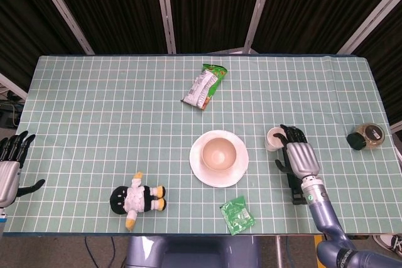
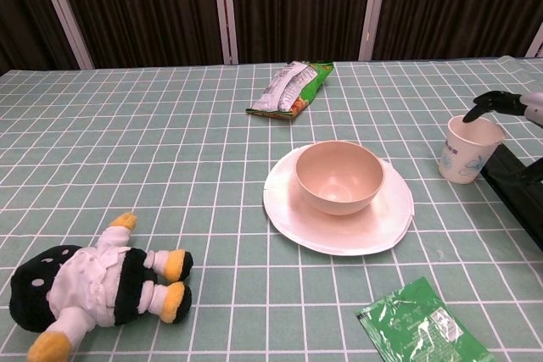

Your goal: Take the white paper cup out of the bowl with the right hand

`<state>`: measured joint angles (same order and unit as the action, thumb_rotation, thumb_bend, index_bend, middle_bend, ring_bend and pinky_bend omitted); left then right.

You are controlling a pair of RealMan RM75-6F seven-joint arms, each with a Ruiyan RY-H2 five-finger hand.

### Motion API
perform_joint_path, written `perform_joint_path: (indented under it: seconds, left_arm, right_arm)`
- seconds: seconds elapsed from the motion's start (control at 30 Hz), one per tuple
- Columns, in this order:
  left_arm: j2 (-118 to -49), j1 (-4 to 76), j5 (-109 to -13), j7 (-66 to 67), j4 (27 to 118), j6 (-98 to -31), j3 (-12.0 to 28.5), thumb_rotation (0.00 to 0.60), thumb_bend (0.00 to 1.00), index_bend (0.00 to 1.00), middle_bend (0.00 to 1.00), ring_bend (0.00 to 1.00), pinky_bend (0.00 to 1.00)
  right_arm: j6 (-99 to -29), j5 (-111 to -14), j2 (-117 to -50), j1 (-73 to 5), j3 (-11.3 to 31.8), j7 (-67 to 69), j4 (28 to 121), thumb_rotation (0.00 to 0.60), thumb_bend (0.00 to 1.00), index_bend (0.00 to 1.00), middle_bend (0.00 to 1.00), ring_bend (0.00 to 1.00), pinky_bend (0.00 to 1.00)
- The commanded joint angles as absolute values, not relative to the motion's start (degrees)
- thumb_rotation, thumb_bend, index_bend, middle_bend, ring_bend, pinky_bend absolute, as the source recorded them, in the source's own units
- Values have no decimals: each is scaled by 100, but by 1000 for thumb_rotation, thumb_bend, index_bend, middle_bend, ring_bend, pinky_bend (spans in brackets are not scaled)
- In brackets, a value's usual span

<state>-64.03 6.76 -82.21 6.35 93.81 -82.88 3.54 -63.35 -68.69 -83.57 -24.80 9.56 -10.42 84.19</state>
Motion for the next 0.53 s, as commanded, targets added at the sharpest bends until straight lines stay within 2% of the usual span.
perform_joint_path:
  seconds: [0.03, 0.3, 0.53]
  left_arm:
    - [-6403, 674, -8219, 637, 9379, -8290, 353, 600, 0, 0, 0, 0, 0]
    - [-6411, 679, -8221, 639, 9358, -8284, 352, 600, 0, 0, 0, 0, 0]
    - [-6475, 711, -8210, 759, 9299, -8223, 335, 600, 0, 0, 0, 0, 0]
  right_arm:
    - [-6413, -6914, -8246, -2422, 932, -1022, 8532, 600, 240, 122, 0, 0, 0]
    - [-7021, -7418, -7774, -2043, 692, -858, 8771, 600, 171, 9, 0, 0, 0]
    - [-7992, -8111, -7395, -1473, 375, -528, 8504, 600, 87, 0, 0, 0, 0]
